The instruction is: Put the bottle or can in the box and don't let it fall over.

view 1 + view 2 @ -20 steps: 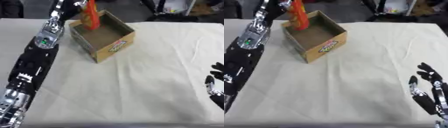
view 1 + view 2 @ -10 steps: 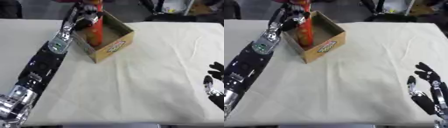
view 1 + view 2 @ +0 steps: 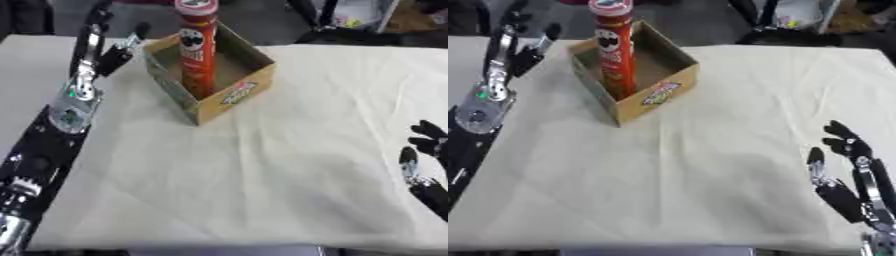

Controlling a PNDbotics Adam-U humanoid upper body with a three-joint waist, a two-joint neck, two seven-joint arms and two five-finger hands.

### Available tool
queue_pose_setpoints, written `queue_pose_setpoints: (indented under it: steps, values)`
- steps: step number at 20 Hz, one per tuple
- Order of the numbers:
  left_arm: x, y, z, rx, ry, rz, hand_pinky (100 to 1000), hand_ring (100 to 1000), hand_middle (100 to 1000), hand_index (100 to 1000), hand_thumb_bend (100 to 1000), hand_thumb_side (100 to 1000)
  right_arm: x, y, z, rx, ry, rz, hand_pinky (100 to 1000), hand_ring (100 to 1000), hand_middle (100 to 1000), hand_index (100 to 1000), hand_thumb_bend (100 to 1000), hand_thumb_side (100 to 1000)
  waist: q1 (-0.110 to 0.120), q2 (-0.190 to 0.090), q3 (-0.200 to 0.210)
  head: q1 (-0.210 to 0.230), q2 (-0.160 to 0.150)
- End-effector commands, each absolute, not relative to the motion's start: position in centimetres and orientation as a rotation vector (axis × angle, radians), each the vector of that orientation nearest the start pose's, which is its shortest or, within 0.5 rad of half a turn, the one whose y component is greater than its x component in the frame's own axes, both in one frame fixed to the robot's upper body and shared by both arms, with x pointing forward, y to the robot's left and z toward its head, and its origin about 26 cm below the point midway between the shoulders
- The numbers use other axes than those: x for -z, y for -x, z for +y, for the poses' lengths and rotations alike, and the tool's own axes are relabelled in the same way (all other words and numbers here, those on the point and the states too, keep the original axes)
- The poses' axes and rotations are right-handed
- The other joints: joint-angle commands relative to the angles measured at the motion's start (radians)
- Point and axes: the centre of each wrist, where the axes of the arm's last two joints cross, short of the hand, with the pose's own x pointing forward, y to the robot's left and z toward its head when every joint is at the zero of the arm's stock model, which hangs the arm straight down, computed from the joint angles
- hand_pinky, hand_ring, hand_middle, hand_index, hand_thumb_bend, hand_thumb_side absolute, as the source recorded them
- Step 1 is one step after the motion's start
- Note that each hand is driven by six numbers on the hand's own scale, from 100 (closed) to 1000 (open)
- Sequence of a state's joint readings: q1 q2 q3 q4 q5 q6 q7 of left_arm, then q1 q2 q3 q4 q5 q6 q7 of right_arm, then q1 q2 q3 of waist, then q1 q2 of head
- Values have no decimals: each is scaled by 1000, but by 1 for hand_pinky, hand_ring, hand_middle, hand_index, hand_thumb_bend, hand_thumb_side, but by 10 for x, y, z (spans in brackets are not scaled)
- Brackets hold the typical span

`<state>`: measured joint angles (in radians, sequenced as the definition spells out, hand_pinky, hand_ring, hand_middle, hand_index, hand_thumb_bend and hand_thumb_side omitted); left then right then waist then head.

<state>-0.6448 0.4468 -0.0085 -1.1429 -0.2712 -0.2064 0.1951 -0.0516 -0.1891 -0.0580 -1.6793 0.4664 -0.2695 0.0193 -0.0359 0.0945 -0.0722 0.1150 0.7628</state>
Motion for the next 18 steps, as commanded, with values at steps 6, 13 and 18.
queue_pose_setpoints:
  steps: [6, 13, 18]
  values:
    - [-112, -387, 352, 234, -518, -1977, 920, 902, 933, 924, 461, 808, -52, -289, -306, -532, 591, -1921, 843, 822, 864, 962, 100, 641, 13, 19, 53, -40, -14]
    - [-66, -341, 345, 71, -380, -1847, 917, 896, 924, 897, 422, 811, -47, -287, -305, -537, 572, -1906, 844, 823, 867, 967, 100, 639, 8, -5, 52, -10, 6]
    - [-57, -306, 346, 49, -370, -1813, 916, 894, 922, 896, 405, 810, -44, -286, -304, -545, 558, -1899, 844, 823, 867, 968, 100, 638, 11, -18, 41, -5, 7]
